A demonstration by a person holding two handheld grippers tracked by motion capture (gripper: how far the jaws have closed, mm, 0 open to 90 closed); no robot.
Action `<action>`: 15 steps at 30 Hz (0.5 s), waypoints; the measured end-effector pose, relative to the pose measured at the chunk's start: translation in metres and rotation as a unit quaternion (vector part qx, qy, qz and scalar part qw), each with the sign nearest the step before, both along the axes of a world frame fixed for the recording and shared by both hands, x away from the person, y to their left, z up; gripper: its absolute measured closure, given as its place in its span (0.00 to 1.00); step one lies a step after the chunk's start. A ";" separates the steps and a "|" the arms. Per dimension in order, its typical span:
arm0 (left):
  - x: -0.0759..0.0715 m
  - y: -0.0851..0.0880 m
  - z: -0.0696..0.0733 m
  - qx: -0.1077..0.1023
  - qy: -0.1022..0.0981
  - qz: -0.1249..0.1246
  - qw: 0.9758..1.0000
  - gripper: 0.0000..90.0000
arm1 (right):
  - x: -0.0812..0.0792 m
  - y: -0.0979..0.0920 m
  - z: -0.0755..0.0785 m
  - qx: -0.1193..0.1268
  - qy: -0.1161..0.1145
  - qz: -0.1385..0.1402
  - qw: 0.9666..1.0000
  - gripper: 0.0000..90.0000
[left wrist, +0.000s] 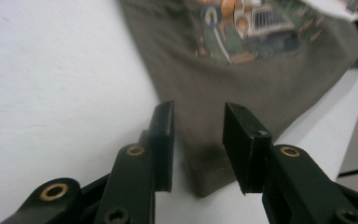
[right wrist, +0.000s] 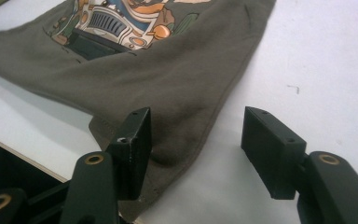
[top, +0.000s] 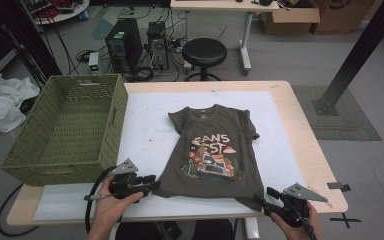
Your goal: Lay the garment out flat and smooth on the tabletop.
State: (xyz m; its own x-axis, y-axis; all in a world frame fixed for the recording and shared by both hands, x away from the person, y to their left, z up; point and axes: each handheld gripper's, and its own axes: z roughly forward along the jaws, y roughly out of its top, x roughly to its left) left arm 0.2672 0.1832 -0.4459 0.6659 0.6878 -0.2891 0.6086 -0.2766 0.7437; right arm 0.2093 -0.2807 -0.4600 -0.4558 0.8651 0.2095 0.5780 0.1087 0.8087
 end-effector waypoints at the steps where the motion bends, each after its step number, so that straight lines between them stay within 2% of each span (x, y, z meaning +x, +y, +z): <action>1: -0.001 -0.003 -0.003 0.003 0.002 -0.006 1.000 0.72 | -0.001 0.001 0.000 -0.006 -0.006 0.002 1.000 0.50; 2: -0.001 -0.005 -0.006 0.006 0.003 -0.010 1.000 0.71 | -0.001 0.002 -0.001 -0.011 -0.010 0.009 1.000 0.52; 4: -0.004 -0.007 -0.009 0.000 -0.012 -0.005 1.000 0.72 | -0.003 0.005 -0.002 -0.021 -0.020 0.018 0.999 0.56; 6: -0.005 -0.006 -0.010 -0.002 -0.012 -0.009 1.000 0.77 | -0.004 0.009 -0.003 -0.035 -0.031 0.026 0.999 0.65; 7: -0.004 -0.006 -0.011 -0.004 -0.011 -0.016 1.000 0.83 | -0.004 0.010 -0.004 -0.036 -0.032 0.028 0.998 0.72; 10: -0.004 -0.005 -0.012 -0.016 -0.007 -0.025 1.000 0.93 | -0.001 0.011 -0.003 -0.015 -0.016 0.036 0.999 0.94; 13: -0.007 0.003 -0.010 -0.047 0.002 -0.027 0.999 0.95 | 0.004 0.005 0.000 0.003 -0.002 0.039 0.999 0.99; 15: -0.013 0.012 -0.006 -0.068 0.007 -0.035 0.997 0.95 | 0.003 -0.002 0.005 0.034 -0.008 0.036 0.999 0.99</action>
